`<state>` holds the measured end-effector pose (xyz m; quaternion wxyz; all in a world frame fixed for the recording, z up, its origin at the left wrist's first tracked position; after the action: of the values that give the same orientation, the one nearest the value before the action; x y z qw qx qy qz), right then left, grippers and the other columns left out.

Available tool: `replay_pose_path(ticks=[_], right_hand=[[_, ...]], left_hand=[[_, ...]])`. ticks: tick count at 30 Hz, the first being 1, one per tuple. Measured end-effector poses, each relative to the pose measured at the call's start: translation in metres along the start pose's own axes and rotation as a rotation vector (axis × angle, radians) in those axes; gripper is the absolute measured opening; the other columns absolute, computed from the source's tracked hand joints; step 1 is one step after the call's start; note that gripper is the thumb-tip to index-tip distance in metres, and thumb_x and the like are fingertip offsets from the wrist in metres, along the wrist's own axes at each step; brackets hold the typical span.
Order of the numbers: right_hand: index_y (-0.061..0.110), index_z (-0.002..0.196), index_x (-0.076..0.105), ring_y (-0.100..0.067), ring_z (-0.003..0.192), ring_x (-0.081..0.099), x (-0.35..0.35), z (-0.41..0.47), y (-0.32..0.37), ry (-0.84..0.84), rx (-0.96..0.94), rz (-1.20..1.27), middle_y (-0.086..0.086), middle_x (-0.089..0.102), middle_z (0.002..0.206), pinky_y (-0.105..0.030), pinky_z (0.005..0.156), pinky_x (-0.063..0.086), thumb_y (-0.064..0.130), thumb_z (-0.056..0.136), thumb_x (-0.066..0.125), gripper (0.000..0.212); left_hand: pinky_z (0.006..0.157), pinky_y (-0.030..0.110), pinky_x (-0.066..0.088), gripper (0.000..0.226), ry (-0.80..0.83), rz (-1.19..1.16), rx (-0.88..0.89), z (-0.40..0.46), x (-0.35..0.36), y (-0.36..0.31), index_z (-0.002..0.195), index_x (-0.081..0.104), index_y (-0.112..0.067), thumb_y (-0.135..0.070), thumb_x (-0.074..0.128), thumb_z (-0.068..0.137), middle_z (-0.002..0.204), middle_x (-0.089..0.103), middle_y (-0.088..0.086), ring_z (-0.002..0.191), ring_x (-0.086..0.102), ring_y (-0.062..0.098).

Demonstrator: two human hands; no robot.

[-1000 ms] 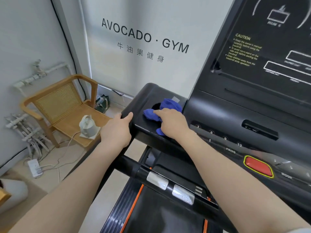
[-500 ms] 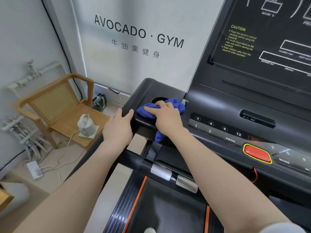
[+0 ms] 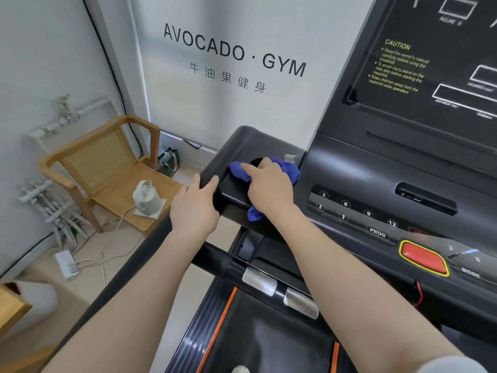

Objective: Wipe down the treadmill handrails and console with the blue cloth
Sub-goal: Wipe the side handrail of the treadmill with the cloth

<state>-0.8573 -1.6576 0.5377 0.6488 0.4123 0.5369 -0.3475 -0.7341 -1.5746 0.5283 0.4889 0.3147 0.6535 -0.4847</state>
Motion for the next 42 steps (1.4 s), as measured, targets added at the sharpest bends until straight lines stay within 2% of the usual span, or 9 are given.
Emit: replay_pose_path(ticks=[6,10,16,21,26,31,34,37,42], right_hand=[[0.03,0.142,0.034,-0.03,0.112,0.037,0.009,-0.036,0.022,-0.026,-0.185,-0.096,-0.01,0.036,0.136,-0.035,0.079,0.031,0.015,0.089,0.044,0.056],[0.034,0.143,0.031,-0.028,0.115,0.035,0.005,-0.003,0.01,0.002,-0.255,-0.138,-0.008,0.035,0.136,-0.035,0.084,0.033,0.014,0.093,0.04,0.055],[0.03,0.142,0.034,-0.03,0.121,0.034,-0.005,0.048,-0.025,-0.026,-0.318,-0.303,-0.01,0.033,0.14,-0.037,0.089,0.032,0.018,0.096,0.036,0.048],[0.018,0.124,0.051,-0.032,0.109,0.042,-0.021,0.082,-0.064,-0.085,-0.123,-0.439,-0.014,0.042,0.126,-0.037,0.079,0.033,0.013,0.09,0.042,0.036],[0.024,0.122,0.049,-0.033,0.101,0.047,-0.019,0.082,-0.062,0.019,-0.023,-0.353,-0.013,0.04,0.127,-0.036,0.074,0.033,0.007,0.088,0.044,0.039],[0.023,0.117,0.055,-0.03,0.098,0.047,-0.018,0.041,-0.046,0.013,0.0,-0.213,-0.011,0.048,0.117,-0.031,0.076,0.03,0.012,0.085,0.041,0.036],[0.016,0.109,0.058,-0.027,0.085,0.041,-0.013,0.009,-0.015,0.035,-0.016,-0.232,-0.01,0.053,0.107,-0.033,0.073,0.029,0.013,0.084,0.04,0.03],[0.014,0.11,0.055,-0.025,0.081,0.034,-0.006,-0.024,0.007,-0.048,0.018,-0.212,-0.011,0.052,0.108,-0.034,0.069,0.028,0.011,0.082,0.044,0.03],[0.022,0.107,0.069,-0.023,0.077,0.059,0.032,-0.067,0.053,-0.192,-0.035,-0.308,-0.005,0.067,0.101,-0.027,0.062,0.044,0.025,0.06,0.065,0.047]], left_hand=[[0.098,0.042,0.039,0.067,-0.018,-0.068,-0.012,-0.001,-0.002,0.001,0.146,0.025,-0.027,-0.008,0.051,0.087,0.153,0.024,0.01,0.131,0.037,0.032],[0.093,0.04,0.041,0.067,-0.026,-0.081,-0.008,-0.002,-0.004,0.001,0.145,0.026,-0.026,-0.009,0.056,0.087,0.145,0.034,0.008,0.127,0.04,0.03],[0.096,0.038,0.041,0.069,-0.006,-0.058,-0.035,0.0,0.001,0.005,0.147,0.02,-0.031,-0.016,0.055,0.091,0.154,0.019,-0.002,0.137,0.029,0.023],[0.1,0.036,0.04,0.067,-0.004,-0.051,-0.034,0.004,0.001,0.008,0.147,0.018,-0.034,-0.021,0.054,0.092,0.156,0.015,-0.005,0.139,0.026,0.021],[0.1,0.037,0.039,0.068,0.003,-0.06,-0.046,0.006,0.0,0.009,0.147,0.021,-0.035,-0.02,0.056,0.091,0.156,0.017,-0.004,0.139,0.027,0.021],[0.098,0.039,0.041,0.068,0.02,-0.07,-0.037,0.003,-0.002,0.006,0.147,0.02,-0.033,-0.018,0.056,0.091,0.155,0.019,-0.003,0.137,0.03,0.023],[0.096,0.038,0.043,0.067,0.011,-0.087,-0.013,0.0,-0.006,0.005,0.147,0.022,-0.031,-0.017,0.056,0.091,0.153,0.023,-0.001,0.134,0.035,0.024],[0.096,0.039,0.042,0.067,0.02,-0.106,0.015,0.001,-0.007,0.01,0.146,0.024,-0.03,-0.019,0.058,0.09,0.154,0.024,-0.001,0.133,0.036,0.025],[0.101,0.04,0.038,0.064,0.026,-0.125,0.042,0.005,-0.004,0.016,0.146,0.026,-0.03,-0.017,0.055,0.09,0.156,0.02,0.001,0.137,0.033,0.025]])
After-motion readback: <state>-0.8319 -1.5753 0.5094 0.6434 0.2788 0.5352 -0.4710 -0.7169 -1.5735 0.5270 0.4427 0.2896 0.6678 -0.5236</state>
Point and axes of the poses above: each hand's wrist, its own z-axis towards the middle knuckle, its own x-axis out of the palm, y = z × x, the point moved 1 cm from there along z, towards the middle knuckle
